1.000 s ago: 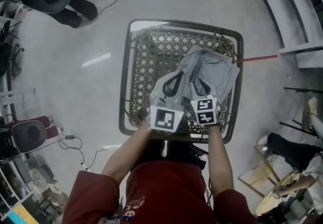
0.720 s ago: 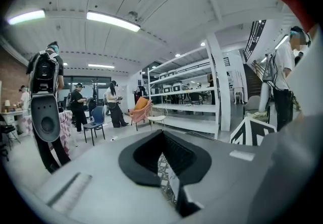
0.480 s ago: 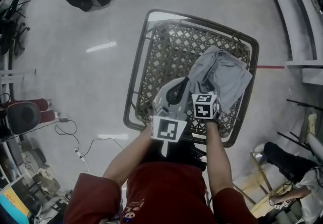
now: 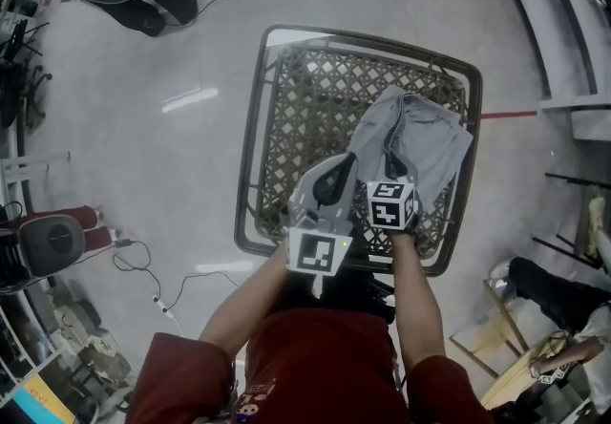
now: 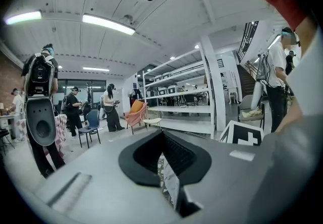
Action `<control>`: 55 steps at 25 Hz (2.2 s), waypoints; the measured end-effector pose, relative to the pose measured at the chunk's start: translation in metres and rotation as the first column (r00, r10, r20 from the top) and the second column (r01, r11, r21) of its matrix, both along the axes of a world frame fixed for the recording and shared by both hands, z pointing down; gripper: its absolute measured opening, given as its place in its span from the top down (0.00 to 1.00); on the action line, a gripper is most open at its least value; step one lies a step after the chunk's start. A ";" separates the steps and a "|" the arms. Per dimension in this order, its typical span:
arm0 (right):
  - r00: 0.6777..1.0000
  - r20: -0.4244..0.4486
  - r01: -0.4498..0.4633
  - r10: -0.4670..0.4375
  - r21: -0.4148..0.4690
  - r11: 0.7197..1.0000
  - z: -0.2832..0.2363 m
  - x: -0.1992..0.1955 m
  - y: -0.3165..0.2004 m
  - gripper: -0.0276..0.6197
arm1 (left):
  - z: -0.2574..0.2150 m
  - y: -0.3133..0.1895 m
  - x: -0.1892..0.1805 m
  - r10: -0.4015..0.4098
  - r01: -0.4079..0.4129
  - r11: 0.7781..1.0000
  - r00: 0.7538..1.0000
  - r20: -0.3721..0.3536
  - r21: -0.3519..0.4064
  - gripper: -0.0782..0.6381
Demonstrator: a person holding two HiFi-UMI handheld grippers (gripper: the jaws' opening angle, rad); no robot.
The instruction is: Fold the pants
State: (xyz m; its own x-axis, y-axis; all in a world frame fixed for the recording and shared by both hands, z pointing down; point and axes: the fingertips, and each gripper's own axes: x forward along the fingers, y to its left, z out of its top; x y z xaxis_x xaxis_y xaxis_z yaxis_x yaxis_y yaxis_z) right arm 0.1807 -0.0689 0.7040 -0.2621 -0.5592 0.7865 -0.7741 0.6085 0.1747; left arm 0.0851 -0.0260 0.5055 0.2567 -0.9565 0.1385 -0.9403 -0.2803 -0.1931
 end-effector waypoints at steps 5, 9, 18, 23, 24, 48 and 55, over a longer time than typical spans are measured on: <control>0.999 0.011 -0.041 0.041 0.039 0.998 -0.021 0.023 -0.012 0.91 | 0.000 -0.010 0.007 0.018 -0.018 1.000 1.000 -0.008 0.005 0.88; 0.996 0.005 -0.094 0.094 0.071 0.993 -0.039 0.053 -0.034 0.91 | -0.002 -0.023 0.016 0.042 -0.042 0.999 0.999 -0.006 0.005 0.88; 0.988 -0.048 -0.145 0.148 0.061 0.987 -0.042 0.109 -0.089 0.91 | -0.009 -0.048 0.042 0.109 -0.109 0.994 0.994 0.006 0.003 0.88; 0.987 -0.066 -0.145 0.149 0.061 0.988 -0.034 0.131 -0.123 0.91 | -0.003 -0.065 0.054 0.126 -0.126 0.992 0.992 0.014 -0.019 0.88; 0.987 -0.068 -0.141 0.145 0.053 0.989 -0.030 0.134 -0.130 0.91 | -0.001 -0.069 0.057 0.128 -0.128 0.992 0.992 0.014 -0.025 0.88; 0.981 0.028 -0.194 0.192 0.086 0.977 -0.028 0.132 -0.140 0.83 | -0.012 -0.073 0.067 0.140 -0.140 0.990 0.990 0.034 -0.002 0.88; 0.966 0.182 -0.218 0.181 0.210 0.953 -0.098 0.106 -0.076 0.83 | -0.042 -0.046 0.059 0.103 -0.102 0.992 0.994 -0.021 0.069 0.88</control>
